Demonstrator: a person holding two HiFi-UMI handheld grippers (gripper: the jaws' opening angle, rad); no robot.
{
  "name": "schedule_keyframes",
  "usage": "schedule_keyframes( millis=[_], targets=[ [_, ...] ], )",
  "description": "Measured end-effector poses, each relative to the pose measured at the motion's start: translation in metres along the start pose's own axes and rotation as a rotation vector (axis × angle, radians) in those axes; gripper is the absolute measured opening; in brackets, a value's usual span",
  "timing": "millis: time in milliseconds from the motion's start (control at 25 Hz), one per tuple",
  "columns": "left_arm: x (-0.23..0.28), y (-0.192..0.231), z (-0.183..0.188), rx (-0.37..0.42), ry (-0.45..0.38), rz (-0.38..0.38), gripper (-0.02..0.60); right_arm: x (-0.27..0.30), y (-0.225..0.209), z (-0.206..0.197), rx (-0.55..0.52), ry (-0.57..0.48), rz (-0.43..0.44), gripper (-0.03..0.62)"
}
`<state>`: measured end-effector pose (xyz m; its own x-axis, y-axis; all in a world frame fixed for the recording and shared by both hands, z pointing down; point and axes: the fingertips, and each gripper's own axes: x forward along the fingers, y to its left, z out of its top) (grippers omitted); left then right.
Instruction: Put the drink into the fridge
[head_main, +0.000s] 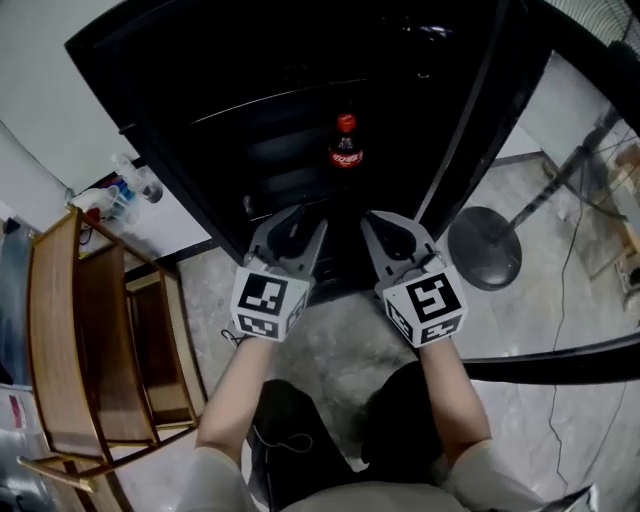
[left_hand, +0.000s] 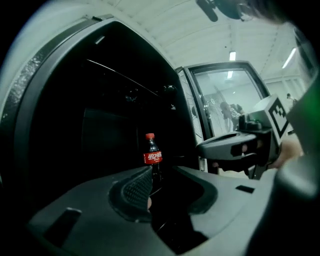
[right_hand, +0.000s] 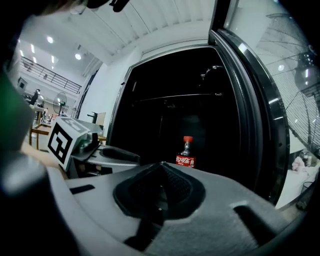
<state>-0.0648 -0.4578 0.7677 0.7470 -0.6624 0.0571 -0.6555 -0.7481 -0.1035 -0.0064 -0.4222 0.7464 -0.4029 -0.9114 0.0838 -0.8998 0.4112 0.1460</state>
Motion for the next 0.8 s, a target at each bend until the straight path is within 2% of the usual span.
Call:
schedule_keyframes(
  millis=[40, 160, 400, 600, 800],
  targets=[
    [-0.002, 0.000, -0.001, 0.009, -0.018, 0.015, 0.095, 0.000, -0.002, 0.001, 0.001, -0.010, -0.001, 0.000],
    [-0.004, 0.001, 0.007, 0.029, -0.076, 0.048, 0.033, 0.001, -0.015, 0.005, -0.009, -0.032, -0.022, 0.000],
    [-0.019, -0.007, 0.038, -0.012, -0.023, 0.078, 0.009, -0.009, -0.027, 0.020, 0.011, 0.013, -0.037, 0.000],
    [-0.045, -0.022, 0.104, -0.021, 0.002, 0.070, 0.009, -0.049, -0.030, 0.091, 0.048, -0.014, -0.036, -0.001],
    [-0.079, -0.029, 0.196, -0.012, 0.009, 0.068, 0.008, -0.077, -0.039, 0.183, 0.068, -0.013, -0.046, -0.001]
  ],
)
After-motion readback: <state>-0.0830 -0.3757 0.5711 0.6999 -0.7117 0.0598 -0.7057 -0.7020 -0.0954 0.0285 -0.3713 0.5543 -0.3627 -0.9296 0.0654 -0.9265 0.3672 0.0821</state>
